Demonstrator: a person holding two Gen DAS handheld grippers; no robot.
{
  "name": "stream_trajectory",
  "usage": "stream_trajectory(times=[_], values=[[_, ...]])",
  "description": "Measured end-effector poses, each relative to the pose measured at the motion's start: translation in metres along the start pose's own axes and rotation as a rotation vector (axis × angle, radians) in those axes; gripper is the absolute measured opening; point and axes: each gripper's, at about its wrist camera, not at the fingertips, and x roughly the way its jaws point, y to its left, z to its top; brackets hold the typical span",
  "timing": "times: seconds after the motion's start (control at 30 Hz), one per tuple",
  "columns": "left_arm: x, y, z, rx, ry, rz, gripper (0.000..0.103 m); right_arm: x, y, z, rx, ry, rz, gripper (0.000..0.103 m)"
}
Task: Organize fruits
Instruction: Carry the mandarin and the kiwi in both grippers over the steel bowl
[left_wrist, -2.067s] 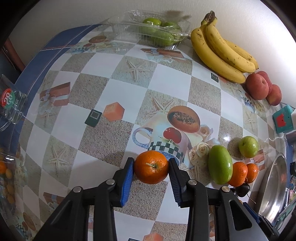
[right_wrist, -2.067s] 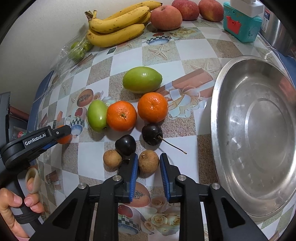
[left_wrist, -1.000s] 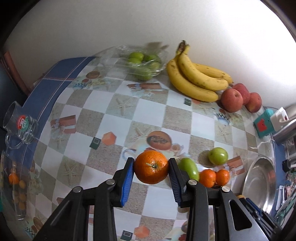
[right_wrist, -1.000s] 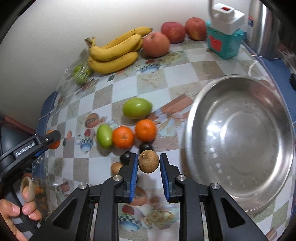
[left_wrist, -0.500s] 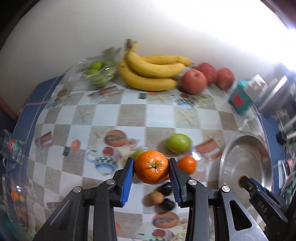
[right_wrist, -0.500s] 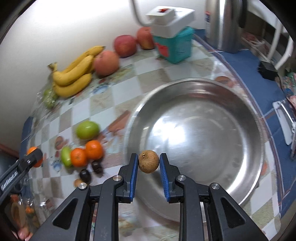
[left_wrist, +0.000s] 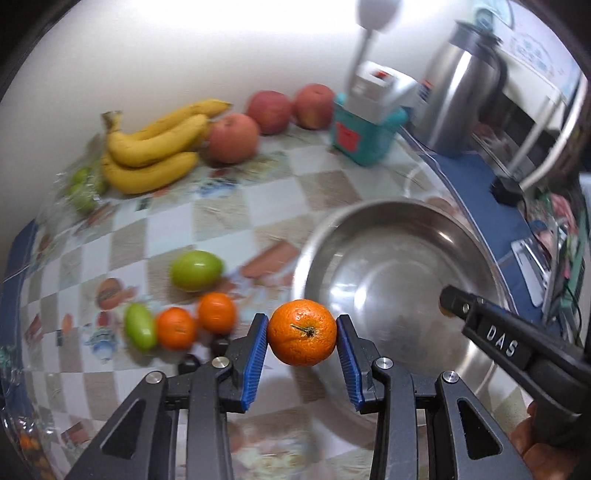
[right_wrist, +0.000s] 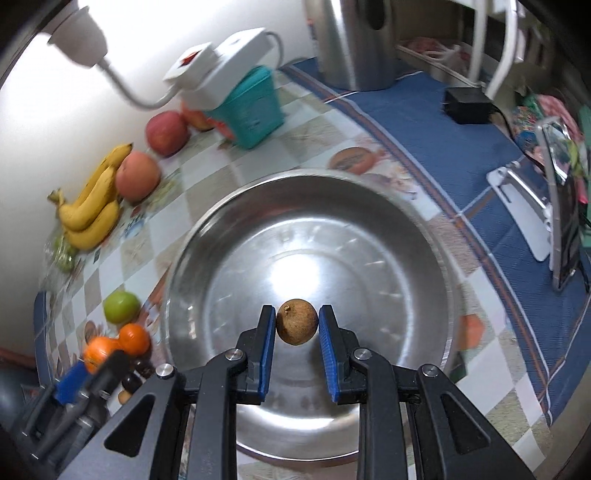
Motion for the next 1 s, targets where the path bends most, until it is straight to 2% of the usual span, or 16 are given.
stream_trajectory(times=[0.27,0.7,1.0], values=[[0.027,-0.030,-0.011,0.058,0.010,-0.023,0.040,-0.003,-0.024,0.006,0.053,-0.016,-0.015,0.025],[0.046,-0.035,-0.018,0.071,0.030,0.002,0.040,0.024,-0.029,0.002,0.064,0.061,-0.016,0.025],[0.046,-0.034,-0.017,0.072,0.032,0.000,0.043,0.023,-0.027,0.004,0.054,0.060,-0.018,0.025]])
